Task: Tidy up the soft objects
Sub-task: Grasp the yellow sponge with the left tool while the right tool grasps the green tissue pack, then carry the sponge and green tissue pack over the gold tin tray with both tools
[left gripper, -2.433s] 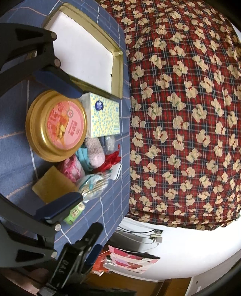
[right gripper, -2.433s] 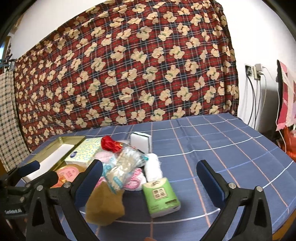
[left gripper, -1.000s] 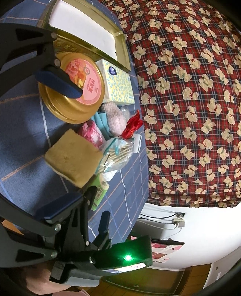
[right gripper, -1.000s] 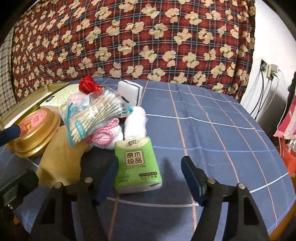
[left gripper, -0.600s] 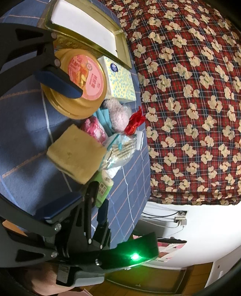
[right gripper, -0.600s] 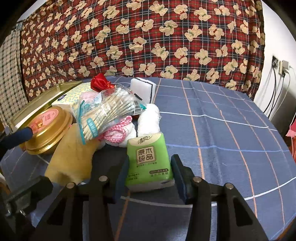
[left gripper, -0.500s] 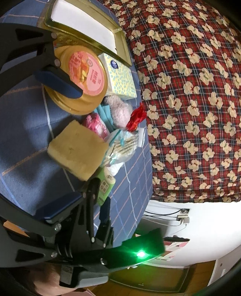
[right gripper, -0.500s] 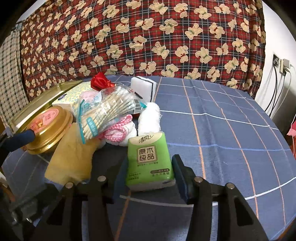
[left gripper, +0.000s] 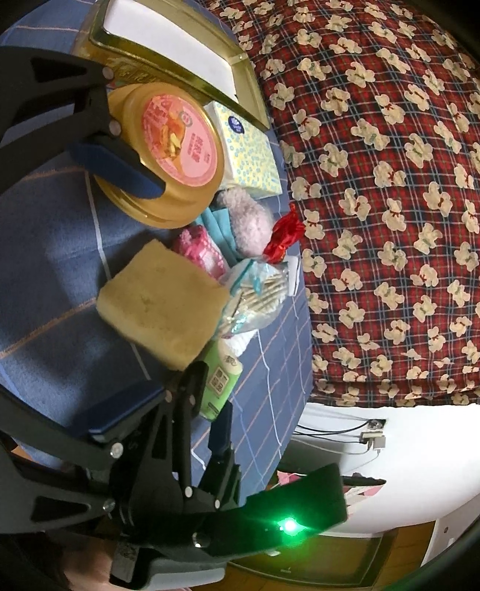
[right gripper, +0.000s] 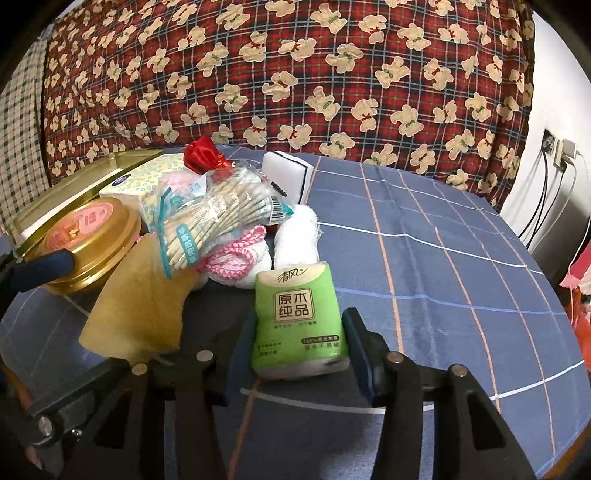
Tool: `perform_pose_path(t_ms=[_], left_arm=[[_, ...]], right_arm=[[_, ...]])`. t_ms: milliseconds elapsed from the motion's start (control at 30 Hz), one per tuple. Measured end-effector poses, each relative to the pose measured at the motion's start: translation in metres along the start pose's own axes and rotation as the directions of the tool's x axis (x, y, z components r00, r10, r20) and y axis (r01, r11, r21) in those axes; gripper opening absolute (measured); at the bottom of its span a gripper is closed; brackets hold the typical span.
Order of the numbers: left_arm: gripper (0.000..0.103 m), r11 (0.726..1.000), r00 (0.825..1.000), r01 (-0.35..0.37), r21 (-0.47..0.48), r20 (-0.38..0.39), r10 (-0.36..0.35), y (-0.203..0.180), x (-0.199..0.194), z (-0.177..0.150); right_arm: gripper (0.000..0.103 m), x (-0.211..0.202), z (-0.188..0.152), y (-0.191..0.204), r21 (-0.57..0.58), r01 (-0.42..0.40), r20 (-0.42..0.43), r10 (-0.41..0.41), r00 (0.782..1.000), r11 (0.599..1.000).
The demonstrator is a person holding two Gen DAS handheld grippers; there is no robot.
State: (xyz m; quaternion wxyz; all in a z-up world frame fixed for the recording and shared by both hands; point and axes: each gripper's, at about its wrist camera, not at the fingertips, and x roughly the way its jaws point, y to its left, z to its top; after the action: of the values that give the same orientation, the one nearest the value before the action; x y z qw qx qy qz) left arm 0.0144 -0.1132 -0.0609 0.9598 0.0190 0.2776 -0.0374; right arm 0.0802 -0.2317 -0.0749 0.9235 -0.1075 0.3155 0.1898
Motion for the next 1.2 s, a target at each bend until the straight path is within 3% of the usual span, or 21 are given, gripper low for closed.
perform_pose_path(t_ms=[400,533,633,833,933,1067,1200], left_arm=[[0.100,1.000,1.000,0.024,-0.009,0.000,-0.024,-0.002,0.002,0.001],[0.097,1.000,1.000,0.023,0.003,-0.007,-0.023,-0.005,0.007,0.003],[0.095,0.998,0.997,0.064,-0.025,-0.042,-0.065,-0.005,0.016,0.005],[0.083,1.000,0.995,0.018,-0.006,-0.103,-0.019,-0.013,0.031,0.009],[0.071,1.000,0.993,0.001,-0.001,-0.118,-0.001,-0.016,0.034,0.009],[0.059,1.000,0.994,0.008,0.017,-0.111,-0.006,-0.018,0.033,0.007],[0.053,0.999,0.996,0.013,0.030,-0.090,-0.010,-0.020,0.030,0.006]], right_arm=[[0.050,-0.002,-0.001,-0.005,0.021,0.012,0.019,-0.012,1.000,1.000],[0.050,-0.007,-0.002,-0.014,0.071,0.012,0.048,-0.016,0.999,0.997],[0.050,-0.010,-0.002,-0.023,0.117,0.015,0.065,-0.022,0.998,0.993],[0.050,-0.013,-0.003,-0.031,0.143,0.036,0.081,-0.048,0.996,0.989],[0.050,-0.013,-0.003,-0.031,0.140,0.038,0.088,-0.051,0.995,0.989],[0.050,-0.014,-0.003,-0.029,0.142,0.038,0.092,-0.051,0.994,0.989],[0.050,-0.017,-0.005,-0.029,0.142,0.039,0.112,-0.055,0.992,0.989]])
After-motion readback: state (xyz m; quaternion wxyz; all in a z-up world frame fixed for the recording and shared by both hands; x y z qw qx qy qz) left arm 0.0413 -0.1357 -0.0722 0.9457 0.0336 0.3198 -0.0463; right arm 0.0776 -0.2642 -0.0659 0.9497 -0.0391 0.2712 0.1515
